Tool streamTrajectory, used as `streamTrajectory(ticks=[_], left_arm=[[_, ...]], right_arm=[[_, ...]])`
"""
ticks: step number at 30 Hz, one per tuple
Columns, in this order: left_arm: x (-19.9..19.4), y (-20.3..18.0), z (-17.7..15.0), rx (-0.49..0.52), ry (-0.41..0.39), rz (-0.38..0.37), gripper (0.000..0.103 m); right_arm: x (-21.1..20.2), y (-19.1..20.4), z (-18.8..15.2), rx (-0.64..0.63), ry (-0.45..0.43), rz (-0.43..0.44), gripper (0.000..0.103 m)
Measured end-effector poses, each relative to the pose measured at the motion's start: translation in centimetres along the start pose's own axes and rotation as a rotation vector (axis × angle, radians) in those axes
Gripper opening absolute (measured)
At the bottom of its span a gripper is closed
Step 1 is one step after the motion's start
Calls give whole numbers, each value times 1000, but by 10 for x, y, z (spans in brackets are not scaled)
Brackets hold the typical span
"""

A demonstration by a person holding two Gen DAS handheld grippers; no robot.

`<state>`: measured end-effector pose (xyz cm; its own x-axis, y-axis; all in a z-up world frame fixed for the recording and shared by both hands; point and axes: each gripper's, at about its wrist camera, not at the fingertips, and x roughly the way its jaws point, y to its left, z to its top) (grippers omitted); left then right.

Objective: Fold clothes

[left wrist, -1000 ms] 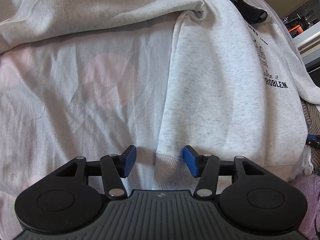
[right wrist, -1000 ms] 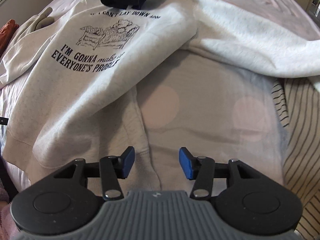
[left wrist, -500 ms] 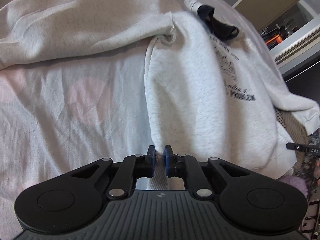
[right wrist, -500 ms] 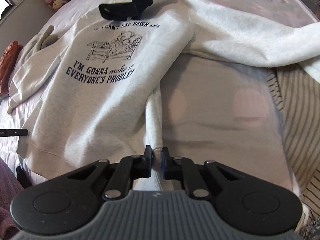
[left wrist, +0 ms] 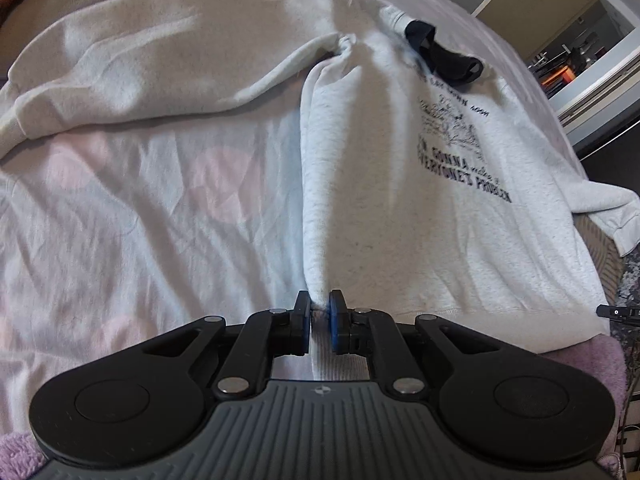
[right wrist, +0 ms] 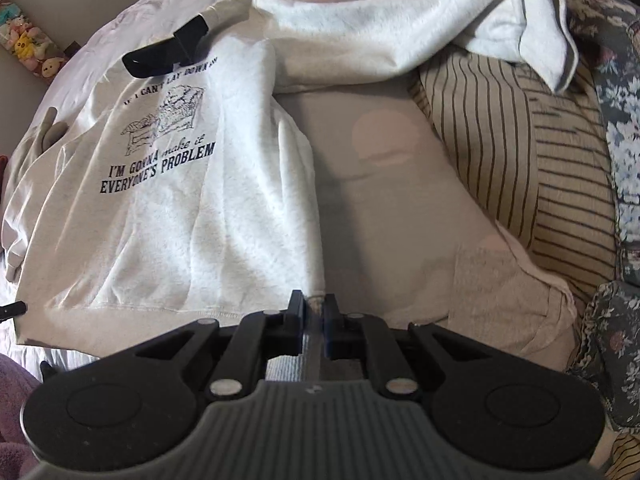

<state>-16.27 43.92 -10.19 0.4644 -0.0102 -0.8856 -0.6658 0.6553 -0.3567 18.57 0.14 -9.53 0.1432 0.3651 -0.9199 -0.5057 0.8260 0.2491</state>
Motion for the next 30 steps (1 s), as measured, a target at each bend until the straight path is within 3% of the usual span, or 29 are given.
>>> streamTrajectory(ticks=[5, 9, 11, 14, 18, 24, 30], left_arm=[[14, 4, 7, -12, 55, 4, 17], [5, 21, 7, -88, 23, -42, 34], [1, 31, 7, -144, -1, -53, 44], [9, 36, 9, -159, 22, -23, 44], [36, 17, 11, -66, 108, 42, 44], [75, 1, 11, -24, 196, 62, 42], [84, -9, 13, 5, 210, 119, 42]], right_arm=[[36, -12, -1, 81, 39, -9, 12], [42, -28, -7, 133, 33, 7, 38], [36, -42, -11, 164, 10, 44, 40], [26, -60, -16, 213, -25, 97, 42], [20, -75, -18, 232, -73, 88, 42], [23, -85, -26, 220, -112, 123, 42], [44, -95, -38, 230, -114, 202, 42]])
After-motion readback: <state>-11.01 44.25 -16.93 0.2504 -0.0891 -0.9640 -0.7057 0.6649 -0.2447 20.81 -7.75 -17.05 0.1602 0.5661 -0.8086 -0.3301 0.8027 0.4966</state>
